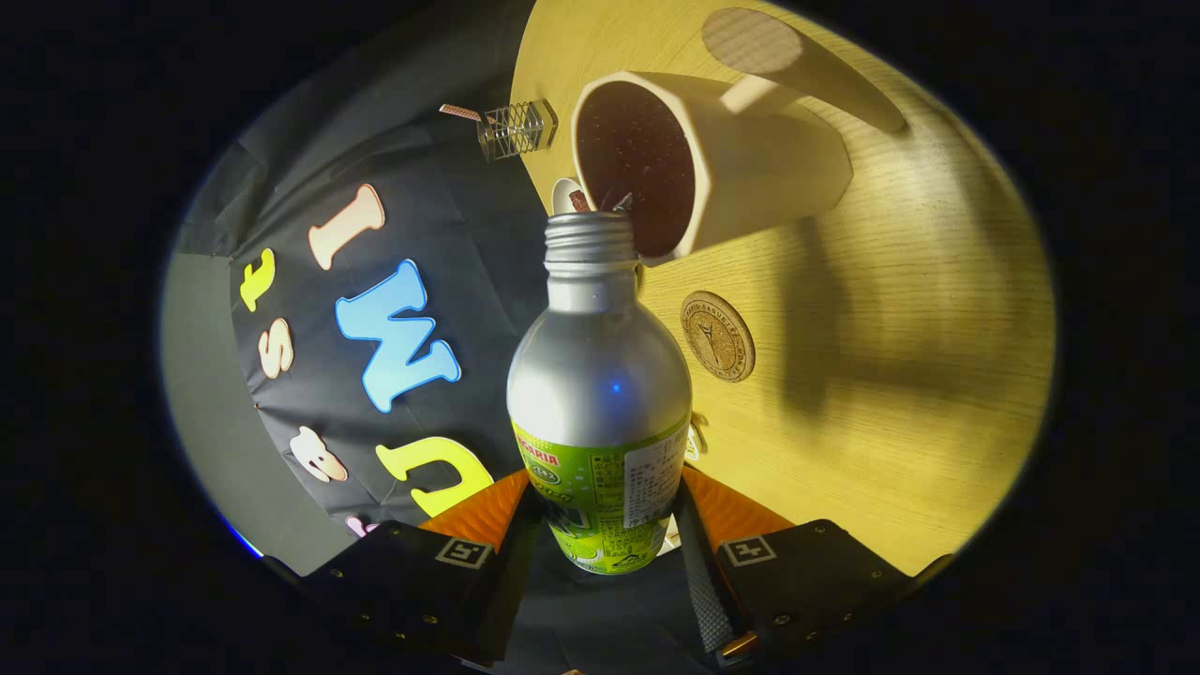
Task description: Take the bottle from table, then pour the juice into the cup, finally place the bottle on the coaster
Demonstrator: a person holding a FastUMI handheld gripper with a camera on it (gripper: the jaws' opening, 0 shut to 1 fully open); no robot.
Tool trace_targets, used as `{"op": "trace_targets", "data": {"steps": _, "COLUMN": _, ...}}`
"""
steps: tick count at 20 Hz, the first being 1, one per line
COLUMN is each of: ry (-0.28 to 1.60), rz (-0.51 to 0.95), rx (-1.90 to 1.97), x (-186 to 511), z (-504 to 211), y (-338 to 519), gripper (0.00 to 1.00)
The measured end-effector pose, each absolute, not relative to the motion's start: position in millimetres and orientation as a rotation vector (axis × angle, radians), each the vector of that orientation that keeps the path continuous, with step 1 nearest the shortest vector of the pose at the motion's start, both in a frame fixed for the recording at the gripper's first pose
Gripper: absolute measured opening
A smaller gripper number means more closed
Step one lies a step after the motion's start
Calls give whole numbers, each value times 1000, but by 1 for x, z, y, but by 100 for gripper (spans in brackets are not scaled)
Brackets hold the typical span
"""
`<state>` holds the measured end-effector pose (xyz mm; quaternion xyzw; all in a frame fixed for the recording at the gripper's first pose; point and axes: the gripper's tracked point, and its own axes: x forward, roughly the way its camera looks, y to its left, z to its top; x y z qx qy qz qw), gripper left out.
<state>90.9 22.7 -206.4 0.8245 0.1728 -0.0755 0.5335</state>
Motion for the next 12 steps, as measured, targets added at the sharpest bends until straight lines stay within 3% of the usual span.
{"op": "trace_targets", "data": {"steps": 12, "ry": 419, "rz": -165, "rx": 2062, "x": 86, "z": -188, "y": 25, "gripper": 74}}
